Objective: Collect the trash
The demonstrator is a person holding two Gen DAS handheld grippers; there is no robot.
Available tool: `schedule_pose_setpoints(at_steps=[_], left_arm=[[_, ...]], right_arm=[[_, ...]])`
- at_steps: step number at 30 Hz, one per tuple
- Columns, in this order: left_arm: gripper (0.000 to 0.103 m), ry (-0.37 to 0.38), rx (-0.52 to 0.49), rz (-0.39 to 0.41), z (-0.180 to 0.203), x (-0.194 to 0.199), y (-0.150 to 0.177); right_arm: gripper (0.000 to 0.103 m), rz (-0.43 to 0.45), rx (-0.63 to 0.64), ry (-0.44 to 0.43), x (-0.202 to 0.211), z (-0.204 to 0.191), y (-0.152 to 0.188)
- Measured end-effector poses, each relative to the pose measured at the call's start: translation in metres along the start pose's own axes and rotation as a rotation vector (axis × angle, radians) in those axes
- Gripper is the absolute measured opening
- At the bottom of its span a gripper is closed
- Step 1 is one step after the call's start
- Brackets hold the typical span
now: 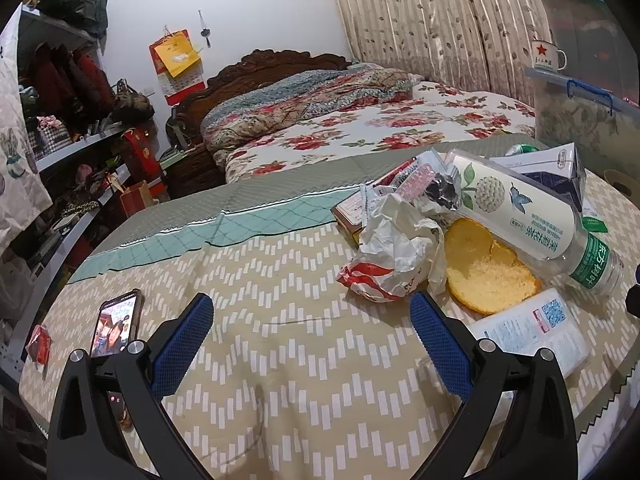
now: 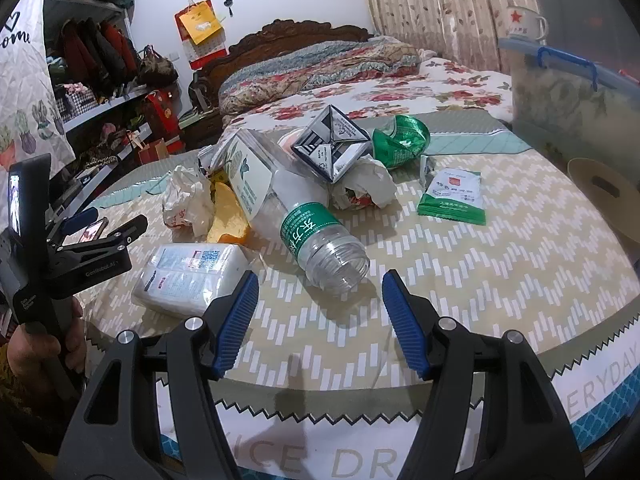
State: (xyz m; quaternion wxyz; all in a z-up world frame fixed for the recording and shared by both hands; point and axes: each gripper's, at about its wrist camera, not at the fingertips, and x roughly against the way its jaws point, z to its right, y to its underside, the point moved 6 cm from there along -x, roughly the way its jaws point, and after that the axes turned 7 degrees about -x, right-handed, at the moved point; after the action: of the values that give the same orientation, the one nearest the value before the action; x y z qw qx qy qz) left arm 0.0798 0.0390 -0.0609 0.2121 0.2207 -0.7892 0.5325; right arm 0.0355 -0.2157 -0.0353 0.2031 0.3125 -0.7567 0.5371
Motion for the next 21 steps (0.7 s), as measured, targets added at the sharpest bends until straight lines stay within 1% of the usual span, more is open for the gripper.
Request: schedule_pose_setpoints(at_steps=[5,9,11,13,15,17,21], left_arm=[[0.094,0.027,0.008,-0.012,0.000,-0.004,0.000],[0.094,0.077,0.009,-0.005,0.003,-0.003,-0.002],[0.094,0.144,0.008,0.007,0.006,0.001,-0.002],[0.094,0.194,0.001,0.021,0.009,0.005,-0.002],[0.094,0.274,-0.020,0.036,0.015,0.011,-0.001],[0.094,0.336,-0.054,0.052,0.024,0.016,-0.001],[0.094,0.420,-0.129,0.074,0.047,0.021,0.000]], right_arm=[[0.065,-0.005,0.025,0.001,-0.003,-0.004,0.000],[0.065,-0.016,0.048,0.006,-0.006,-0.008,0.000],[0.065,-0.025,0.054,0.008,-0.008,-0.009,0.000],[0.065,-0.034,0.056,0.009,-0.010,-0.010,0.001],[0.065,-0.041,0.056,0.008,-0.012,-0.010,0.002],[0.066,-0.048,0.057,0.007,-0.014,-0.011,0.002],[0.066,-0.049,0.055,0.005,-0.016,-0.013,0.002]])
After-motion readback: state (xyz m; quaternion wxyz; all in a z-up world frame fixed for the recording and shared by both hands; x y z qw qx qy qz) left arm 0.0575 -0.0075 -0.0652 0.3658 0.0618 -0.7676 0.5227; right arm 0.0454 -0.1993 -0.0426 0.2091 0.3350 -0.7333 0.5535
